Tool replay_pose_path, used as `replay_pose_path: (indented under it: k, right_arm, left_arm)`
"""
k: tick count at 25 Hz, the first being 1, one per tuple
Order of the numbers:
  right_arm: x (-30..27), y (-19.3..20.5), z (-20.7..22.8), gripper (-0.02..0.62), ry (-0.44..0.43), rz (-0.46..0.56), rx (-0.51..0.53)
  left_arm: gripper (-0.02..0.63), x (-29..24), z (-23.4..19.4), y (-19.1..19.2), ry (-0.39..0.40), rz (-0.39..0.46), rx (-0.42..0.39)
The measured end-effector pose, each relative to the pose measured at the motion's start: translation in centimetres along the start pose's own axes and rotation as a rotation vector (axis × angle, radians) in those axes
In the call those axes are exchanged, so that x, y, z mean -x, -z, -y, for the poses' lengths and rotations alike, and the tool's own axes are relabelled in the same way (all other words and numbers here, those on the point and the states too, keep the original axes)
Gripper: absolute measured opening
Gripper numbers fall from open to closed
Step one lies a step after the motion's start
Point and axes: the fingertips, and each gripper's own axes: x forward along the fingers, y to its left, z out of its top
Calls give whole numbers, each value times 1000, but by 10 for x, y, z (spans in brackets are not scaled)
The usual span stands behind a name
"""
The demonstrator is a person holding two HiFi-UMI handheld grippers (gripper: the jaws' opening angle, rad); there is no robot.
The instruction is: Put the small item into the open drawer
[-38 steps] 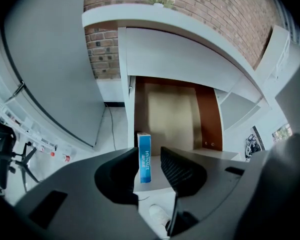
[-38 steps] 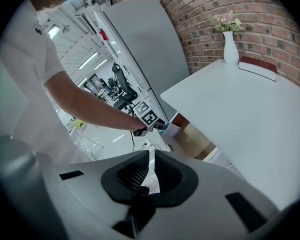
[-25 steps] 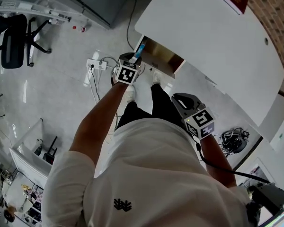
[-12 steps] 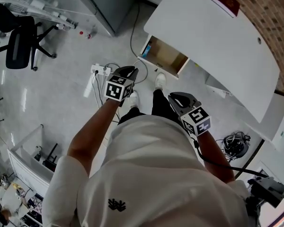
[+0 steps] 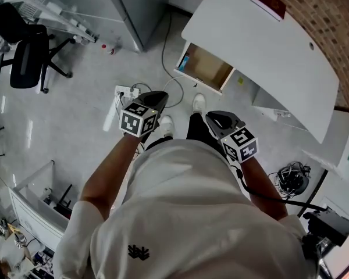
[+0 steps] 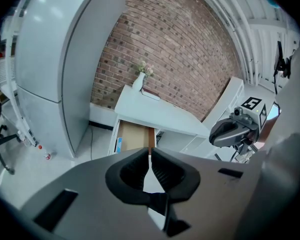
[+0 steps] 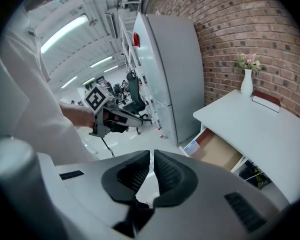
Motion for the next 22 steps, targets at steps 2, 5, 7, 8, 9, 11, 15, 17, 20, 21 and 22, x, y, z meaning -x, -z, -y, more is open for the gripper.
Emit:
replay_pose_path:
  k: [2,5,7,8,9,11,15,17,20,21,22]
  right_arm:
    - [0,2,-11,48,8,6,2]
    - [2,3,-27,46,16,15,7]
    - [2,5,-37,46,21,18,11]
    - [2,6,-41,44,24,19,14]
    - [2,7,-46,44,27,18,16]
    - [3,8,-55,43,34,21,20]
    - [5,7,-73,41,50,33,22]
    - [7,8,-77,40,57,34,22]
    - [9,8,-81,40,58,45,25]
    - [9,8,-85,40,56,46,26]
    - [9,8,-89,40,56,45,27]
  left_arm:
    - [34,15,8,5,24,8,-1]
    - [34,35,17,12,47,10,-16]
    - [34,45,22,18,57,6,-29]
    - [34,50,23,20,64,4,-34]
    - [34,55,25,23,70,3,-40]
    - [34,65,27,26,75,2,-53]
    - [34,86,29,34,71,1,-72]
    - [34,91,31,36,74,2,-73]
    - [33,92,35,39,79,0,-76]
    - [32,94,36,41,81,0,-76]
    - [32,97,36,42,82,1,-77]
